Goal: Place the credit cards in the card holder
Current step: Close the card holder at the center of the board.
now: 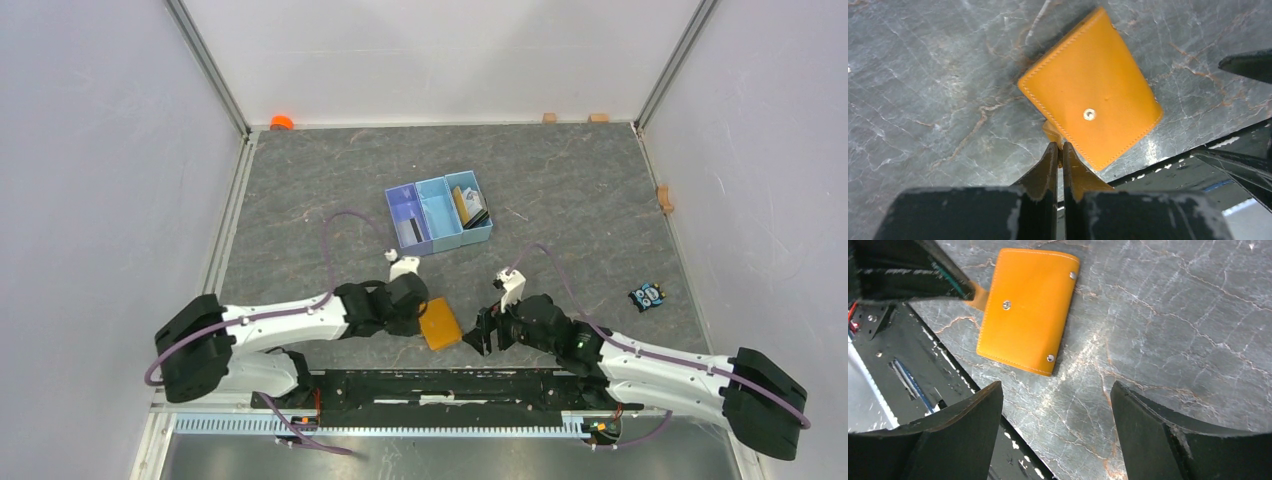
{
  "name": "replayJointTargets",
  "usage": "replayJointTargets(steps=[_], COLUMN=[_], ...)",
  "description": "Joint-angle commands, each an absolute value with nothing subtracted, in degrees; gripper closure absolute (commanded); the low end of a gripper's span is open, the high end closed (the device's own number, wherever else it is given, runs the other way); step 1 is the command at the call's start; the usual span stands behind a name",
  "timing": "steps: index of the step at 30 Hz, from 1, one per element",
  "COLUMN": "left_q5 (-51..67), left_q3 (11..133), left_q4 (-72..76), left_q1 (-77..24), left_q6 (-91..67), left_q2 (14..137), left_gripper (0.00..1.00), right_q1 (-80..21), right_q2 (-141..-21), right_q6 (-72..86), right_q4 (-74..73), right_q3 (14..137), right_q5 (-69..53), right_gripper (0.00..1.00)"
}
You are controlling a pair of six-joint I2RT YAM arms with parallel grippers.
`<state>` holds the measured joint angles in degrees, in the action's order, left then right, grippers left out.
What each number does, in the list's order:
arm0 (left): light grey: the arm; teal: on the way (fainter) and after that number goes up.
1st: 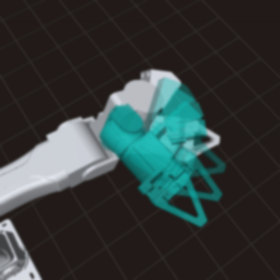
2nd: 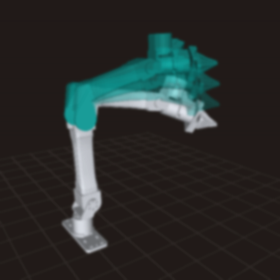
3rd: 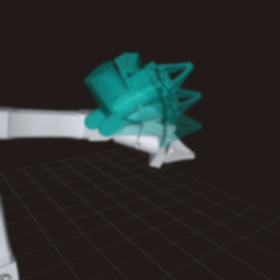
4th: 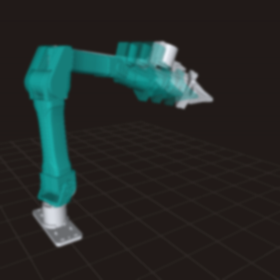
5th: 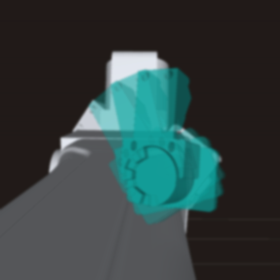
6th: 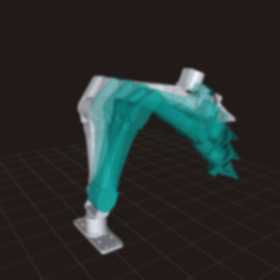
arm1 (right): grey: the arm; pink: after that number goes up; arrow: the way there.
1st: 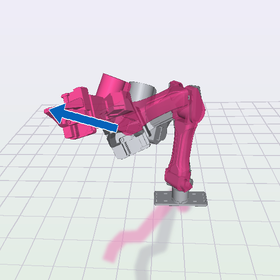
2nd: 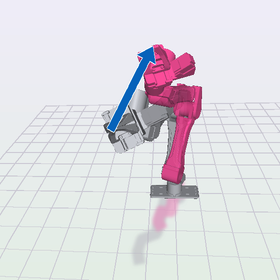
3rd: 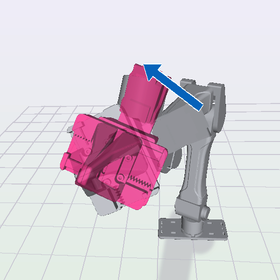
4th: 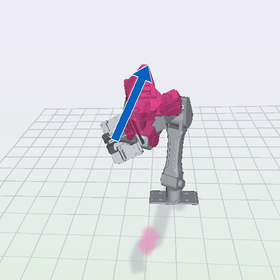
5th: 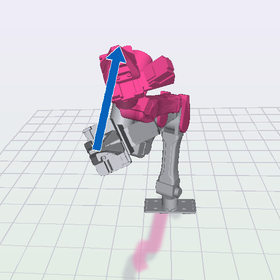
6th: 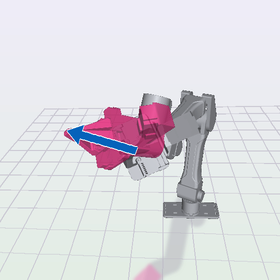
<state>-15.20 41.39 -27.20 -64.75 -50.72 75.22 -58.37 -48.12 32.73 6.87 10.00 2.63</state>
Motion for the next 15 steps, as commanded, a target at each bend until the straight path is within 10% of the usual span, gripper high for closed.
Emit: replayJointTargets(steps=[1, 15], left_q5=[-2.66, 28.12], left_q3=[34.26, 42.02], left_q4=[-13.18, -4.78], left_q1=[-57.12, -42.71], left_q6=[-45.31, -29.42], left_q2=[69.07, 80.97], left_gripper=[0.98, 0.98], right_q1=[-57.94, -55.20], right_q2=[-47.24, -47.01], right_q6=[30.39, 25.40], right_q4=[13.82, 26.23], right_q3=[9.62, 7.03], right_q5=[0.84, 1.01], right_gripper=[0.17, 0.10])
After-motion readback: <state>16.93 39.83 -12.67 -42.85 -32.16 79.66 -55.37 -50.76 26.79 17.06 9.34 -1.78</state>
